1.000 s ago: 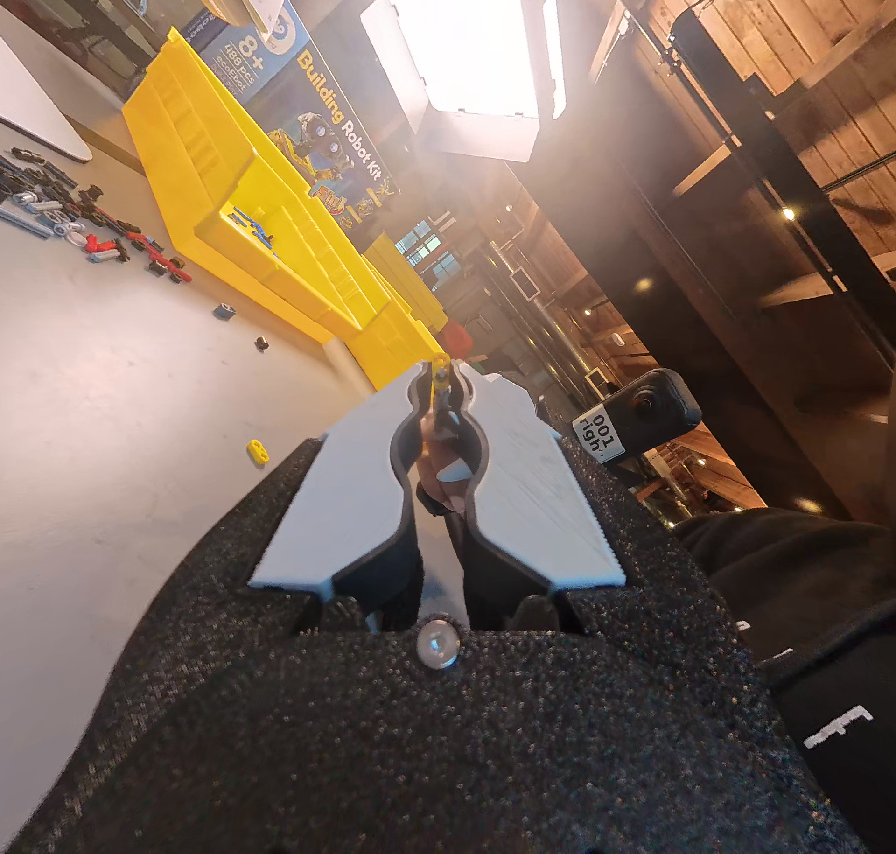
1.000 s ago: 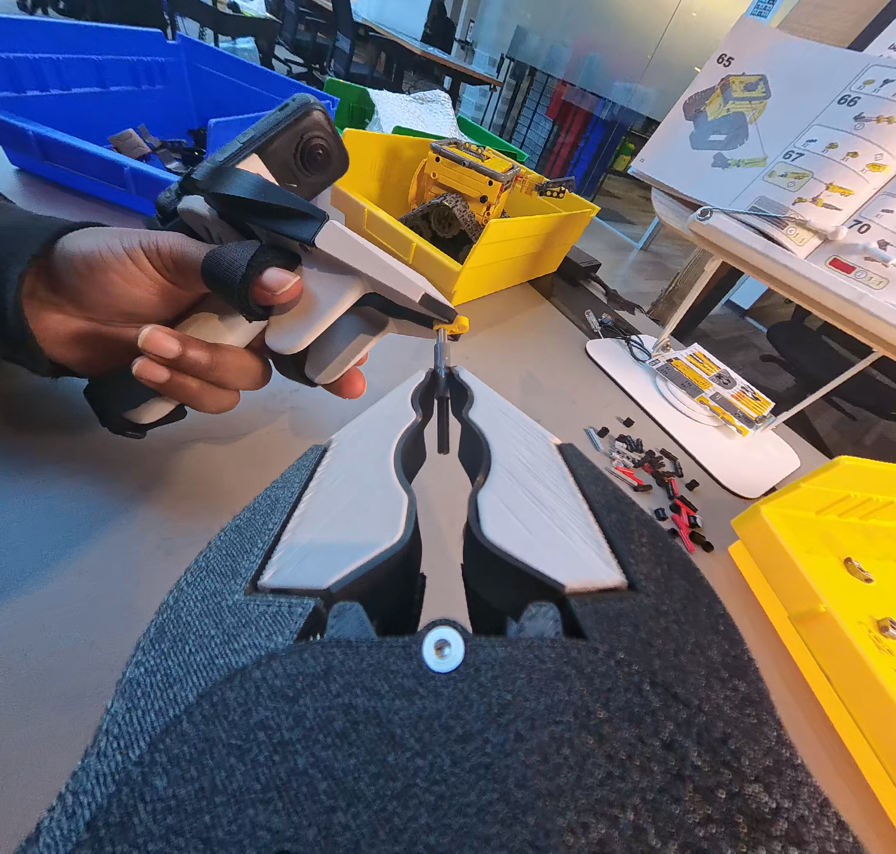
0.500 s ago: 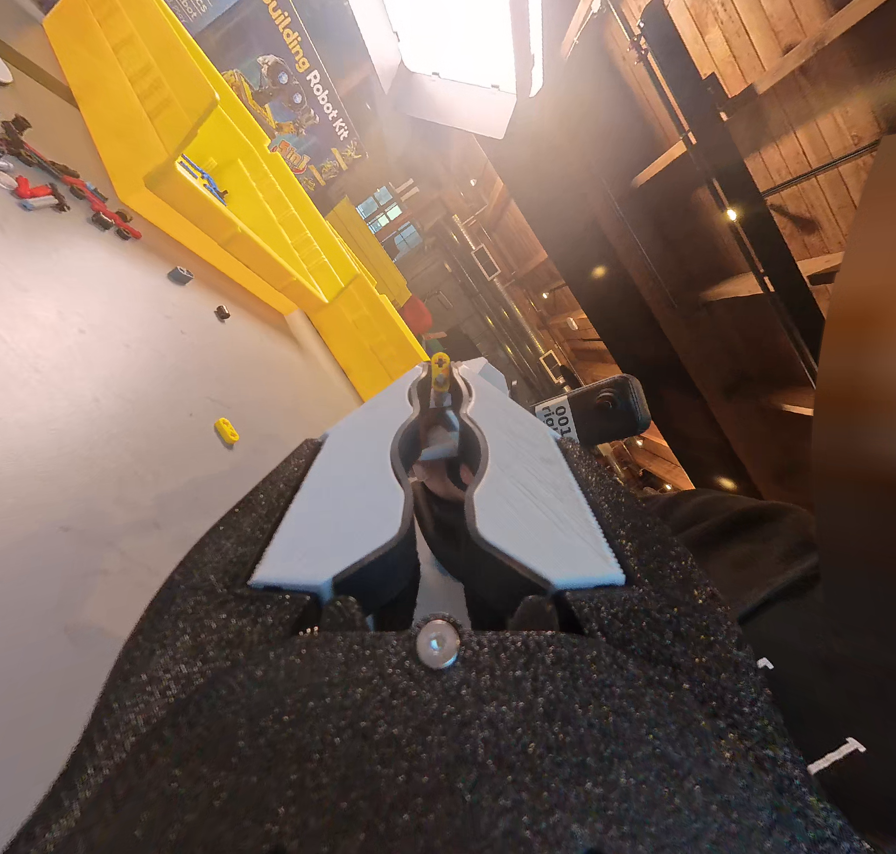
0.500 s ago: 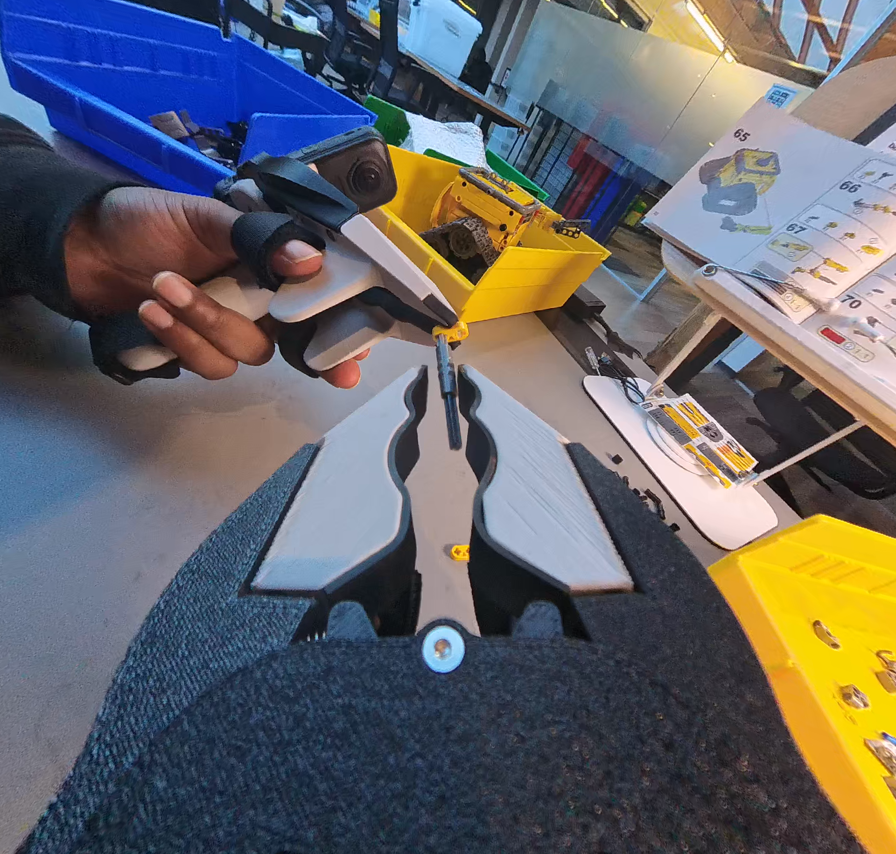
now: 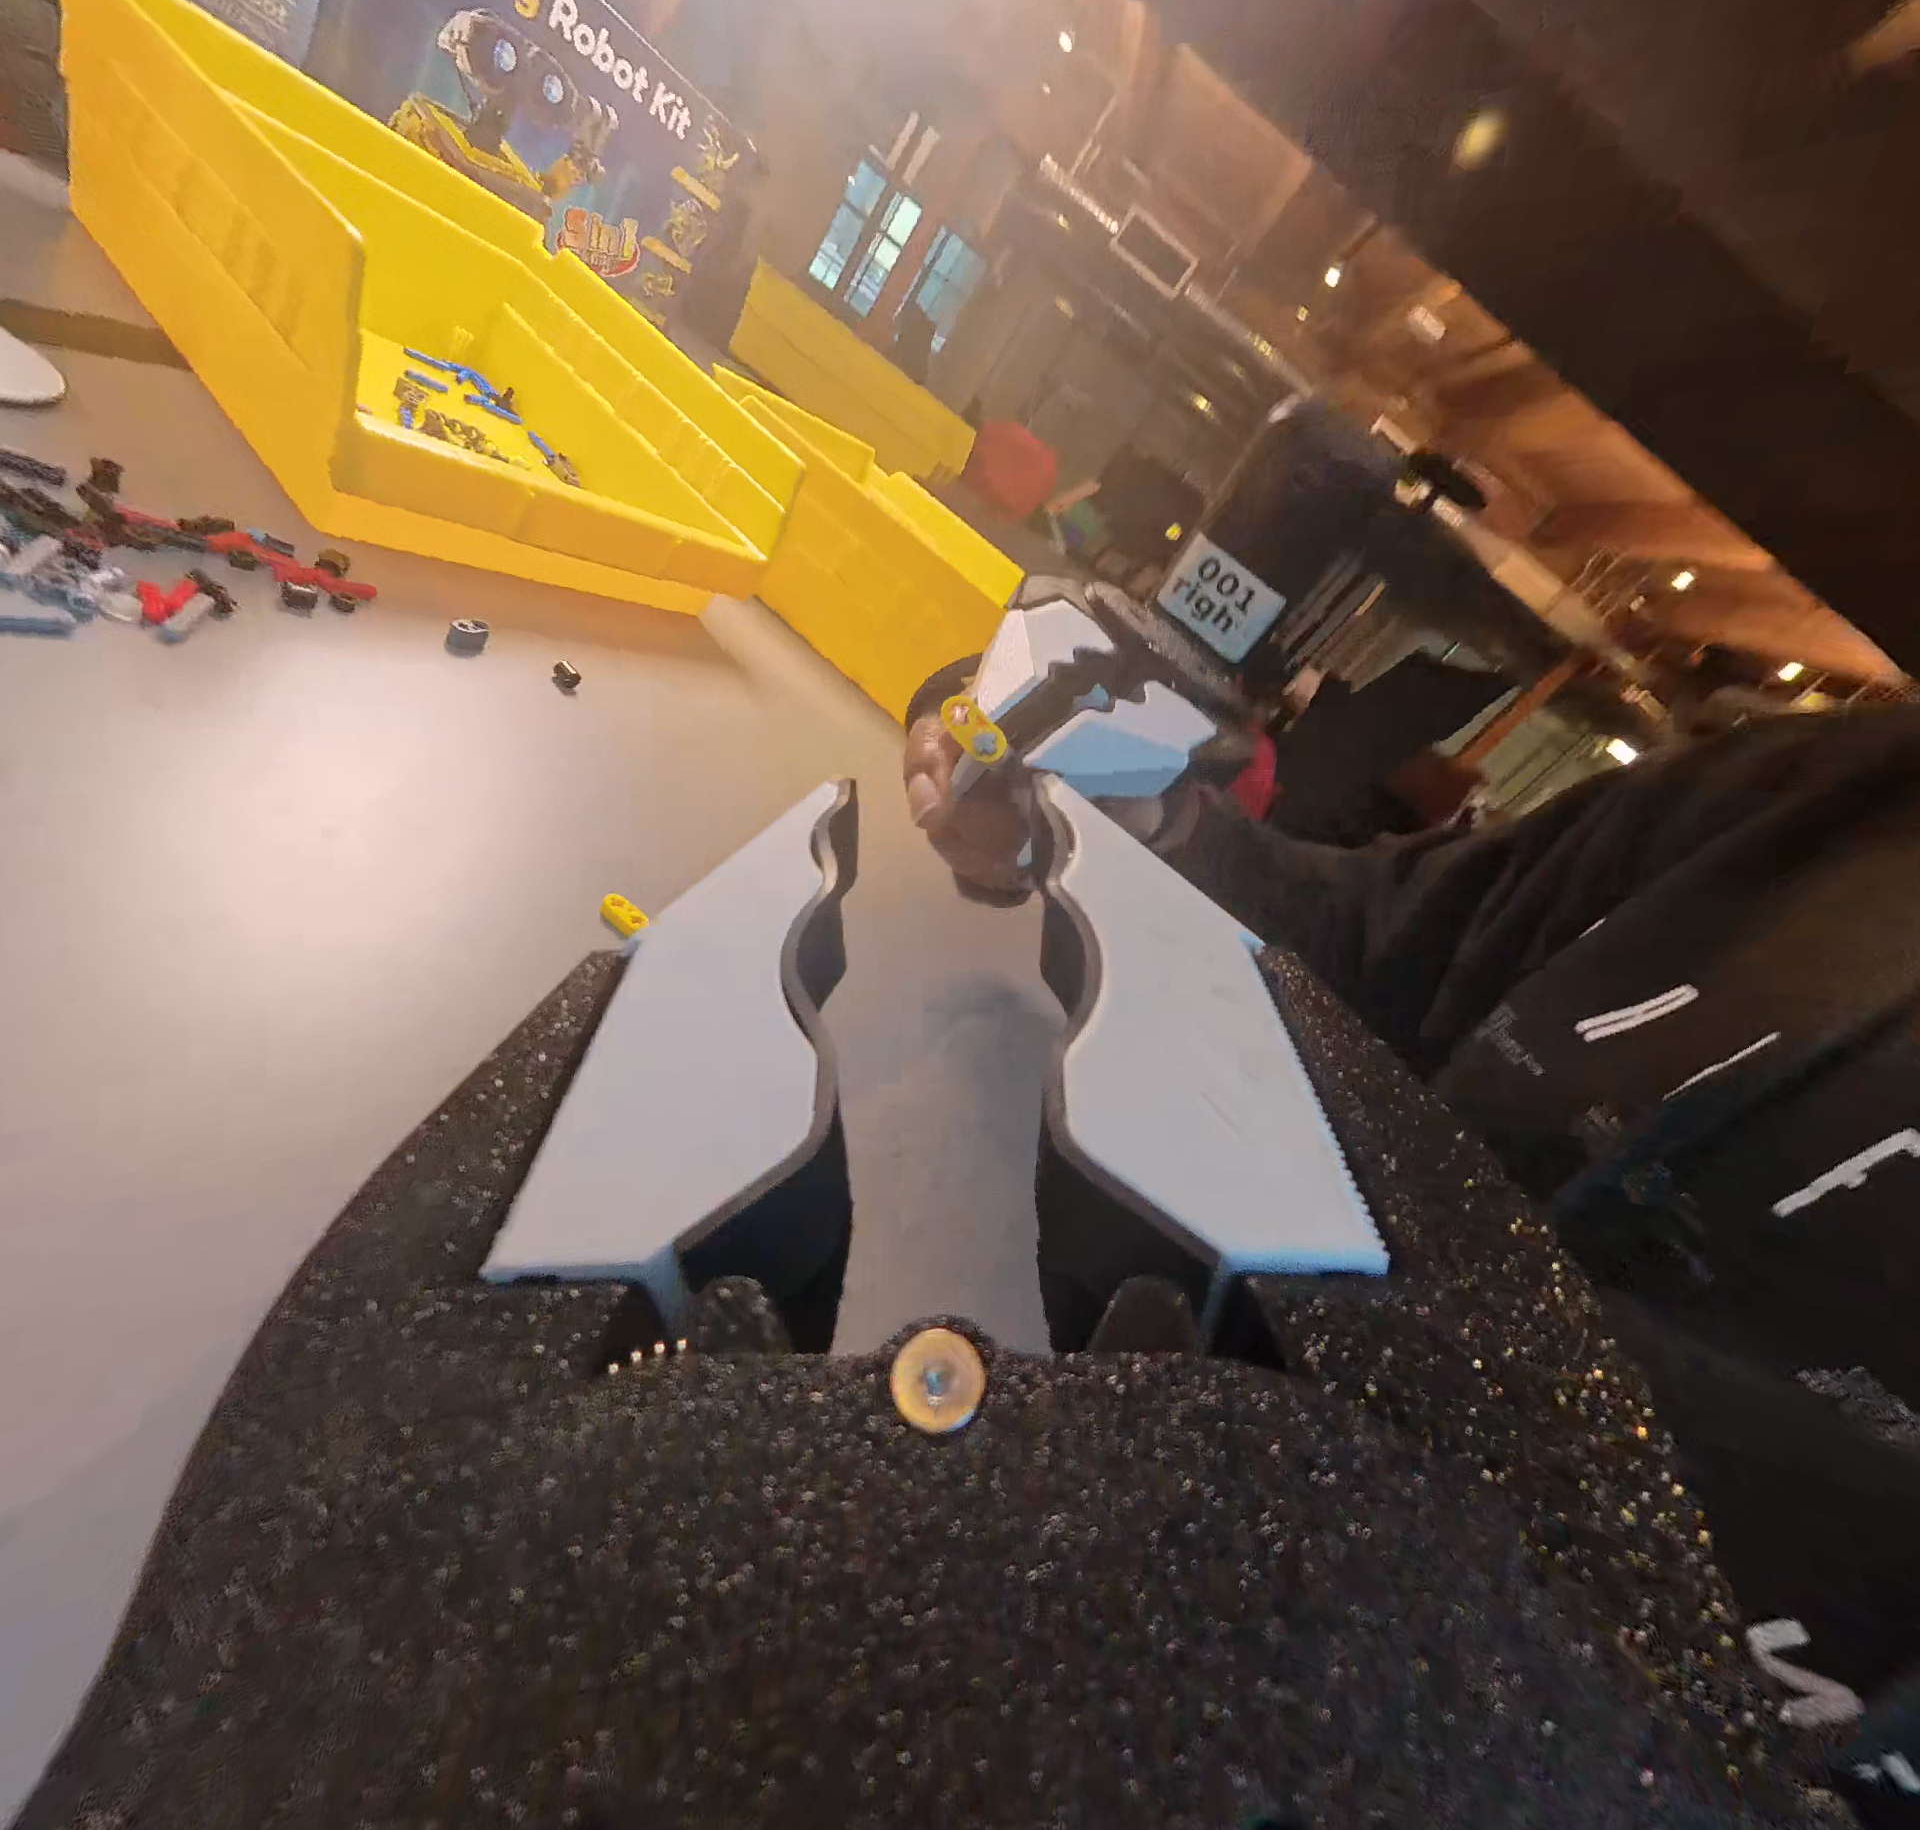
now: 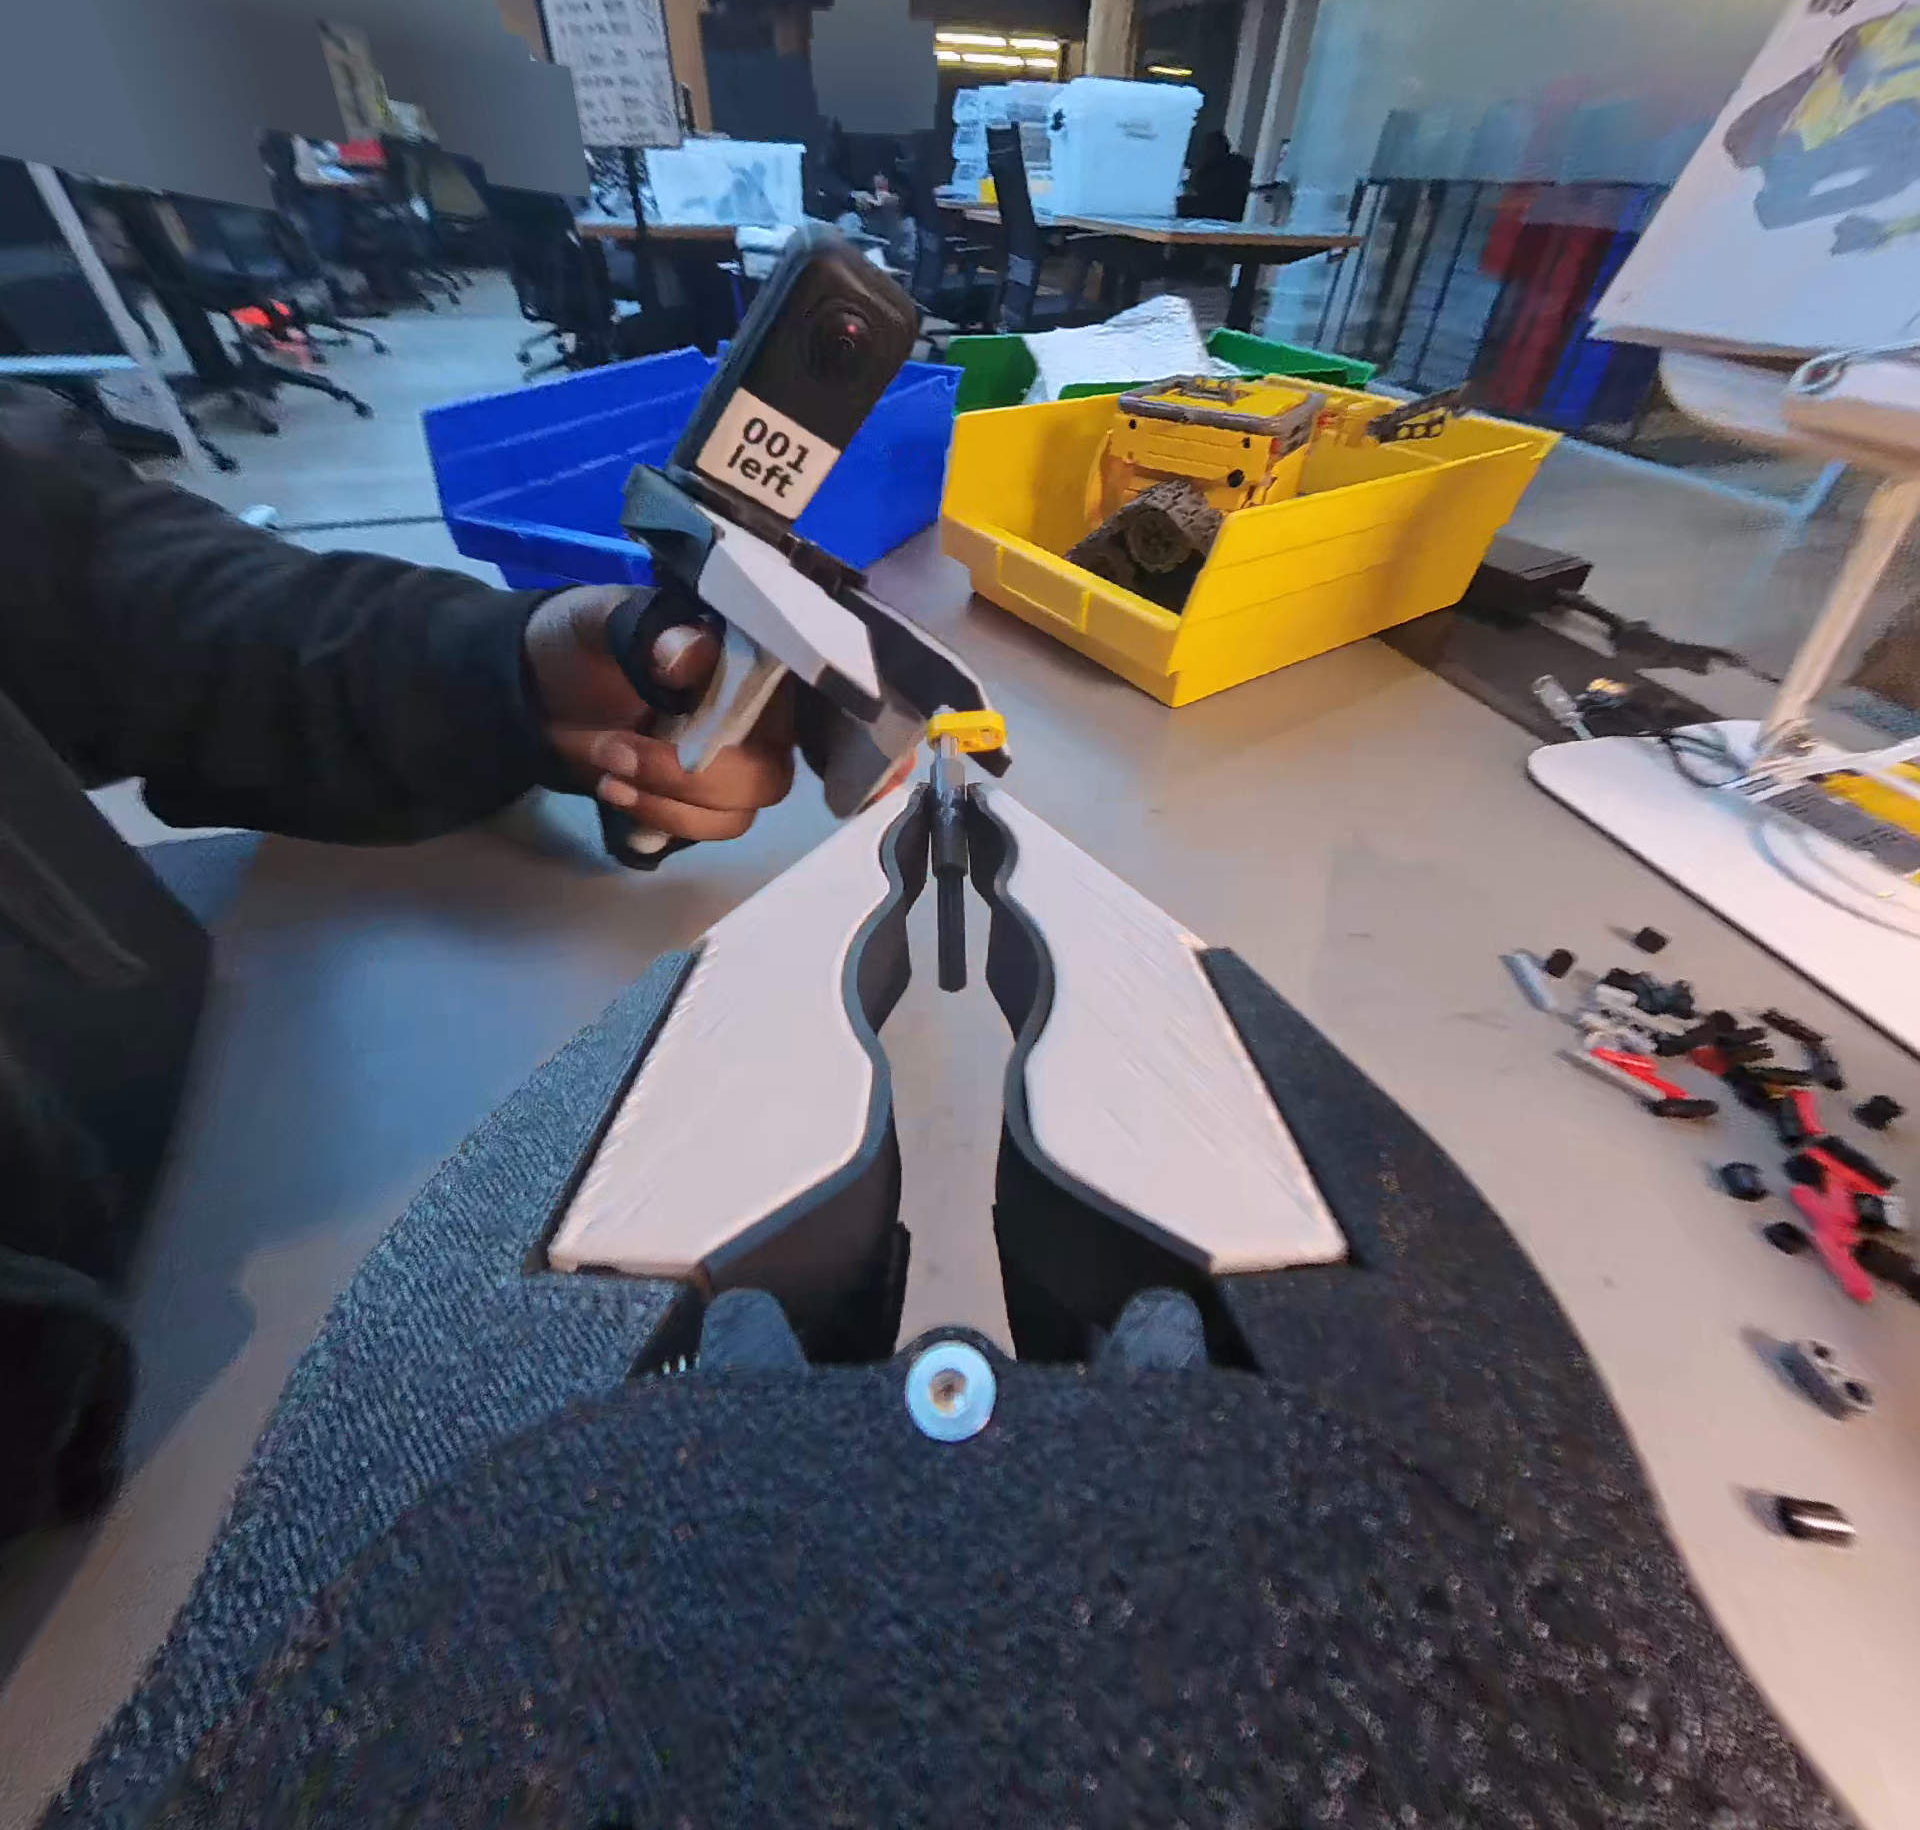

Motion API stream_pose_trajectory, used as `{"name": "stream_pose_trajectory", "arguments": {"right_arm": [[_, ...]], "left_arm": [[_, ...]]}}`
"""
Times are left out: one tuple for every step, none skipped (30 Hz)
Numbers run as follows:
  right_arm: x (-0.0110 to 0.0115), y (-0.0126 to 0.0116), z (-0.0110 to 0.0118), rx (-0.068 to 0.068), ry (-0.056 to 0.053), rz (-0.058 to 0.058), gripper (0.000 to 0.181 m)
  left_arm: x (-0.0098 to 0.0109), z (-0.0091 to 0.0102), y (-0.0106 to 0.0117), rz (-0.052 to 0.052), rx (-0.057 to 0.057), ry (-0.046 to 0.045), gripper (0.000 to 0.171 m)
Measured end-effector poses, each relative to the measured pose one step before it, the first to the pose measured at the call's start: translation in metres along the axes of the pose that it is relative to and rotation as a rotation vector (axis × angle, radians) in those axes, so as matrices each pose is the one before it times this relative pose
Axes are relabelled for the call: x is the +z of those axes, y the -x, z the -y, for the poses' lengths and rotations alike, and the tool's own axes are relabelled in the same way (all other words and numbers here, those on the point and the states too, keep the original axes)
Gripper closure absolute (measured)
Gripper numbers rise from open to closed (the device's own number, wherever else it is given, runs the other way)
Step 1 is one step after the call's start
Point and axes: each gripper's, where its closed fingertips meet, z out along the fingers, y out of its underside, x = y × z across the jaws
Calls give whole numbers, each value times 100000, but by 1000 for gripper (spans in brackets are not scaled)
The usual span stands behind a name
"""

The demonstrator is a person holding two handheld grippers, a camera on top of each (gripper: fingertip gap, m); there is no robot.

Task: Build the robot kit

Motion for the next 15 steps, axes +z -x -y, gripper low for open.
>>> {"name": "stream_pose_trajectory", "arguments": {"right_arm": [[-136,196,-61,4063,-237,3462,175],[-96,321,-170,3856,374,4226,175],[-46,319,-259,3672,727,4176,175],[-43,231,-231,3172,424,3349,175],[-24,207,-202,2813,182,2968,175],[25,355,-314,2860,1016,3842,175],[66,368,-299,2261,1078,3513,175],[93,255,-250,1382,769,2349,175],[119,174,-302,994,1263,1602,175],[139,130,-272,205,1255,957,175],[109,145,-199,-161,997,754,175],[97,130,-194,-3,1169,727,175],[54,121,-121,98,698,814,175],[-1,127,-4,555,-8,1010,175],[-37,117,54,1063,-350,1168,175]], "left_arm": [[-31,-204,-33,1460,6118,3046,136],[-11,-277,-40,1354,6241,3320,133],[1,-291,-57,1140,5882,3136,130],[12,-275,-173,244,5019,2549,128],[36,-276,-301,-859,3780,2143,128],[75,-296,-305,-1177,2582,1915,128],[101,-257,-312,-1335,1828,1416,128],[115,-225,-300,-1337,1324,1030,130],[135,-205,-228,-776,1267,1002,133],[119,-237,-119,-94,1583,1331,138],[118,-330,-120,-71,1883,1961,146],[101,-337,-231,-756,1991,2102,149],[95,-263,-279,-979,1964,1637,153],[81,-156,-263,-644,1939,1117,155],[61,-132,-175,-224,1834,938,157]]}}
